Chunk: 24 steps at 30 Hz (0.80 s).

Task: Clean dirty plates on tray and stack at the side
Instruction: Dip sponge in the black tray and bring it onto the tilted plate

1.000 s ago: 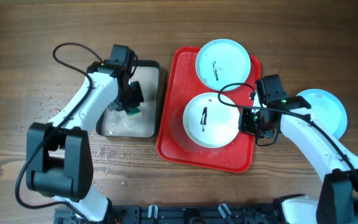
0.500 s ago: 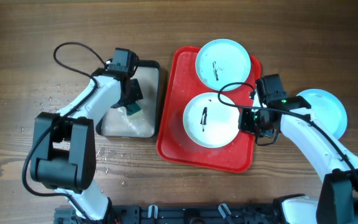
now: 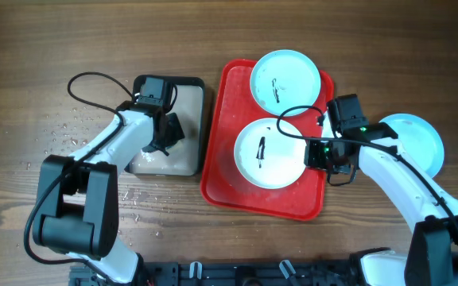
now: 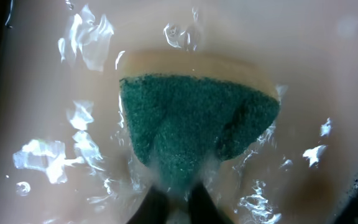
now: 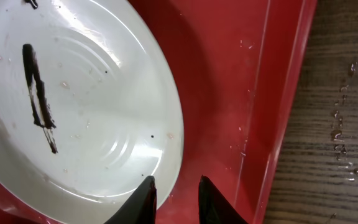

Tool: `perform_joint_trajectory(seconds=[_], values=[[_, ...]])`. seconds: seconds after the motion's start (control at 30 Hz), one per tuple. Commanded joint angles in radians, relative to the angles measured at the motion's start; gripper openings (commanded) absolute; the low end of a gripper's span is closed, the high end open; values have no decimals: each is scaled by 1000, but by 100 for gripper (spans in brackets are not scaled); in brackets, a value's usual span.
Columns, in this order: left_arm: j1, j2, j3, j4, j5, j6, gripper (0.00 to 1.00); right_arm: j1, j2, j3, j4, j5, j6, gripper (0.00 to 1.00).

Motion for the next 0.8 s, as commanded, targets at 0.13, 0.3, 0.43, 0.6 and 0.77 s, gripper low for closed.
perform_joint_trajectory(seconds=[0.13, 0.3, 0.43, 0.6, 0.77], values=[[-6, -131, 161, -171, 47, 39, 4, 0, -6, -1, 74, 120, 34, 23], [-77, -199, 180, -180, 339, 72, 4, -29, 4, -1, 81, 98, 59, 23], [-268, -156, 179, -106, 293, 68, 4, -32, 94, -1, 117, -135, -56, 30], [-435, -13, 179, 47, 298, 16, 4, -32, 207, -1, 164, -136, -48, 11], [-544, 144, 179, 183, 296, -102, 4, -32, 210, -1, 160, -61, 52, 4]])
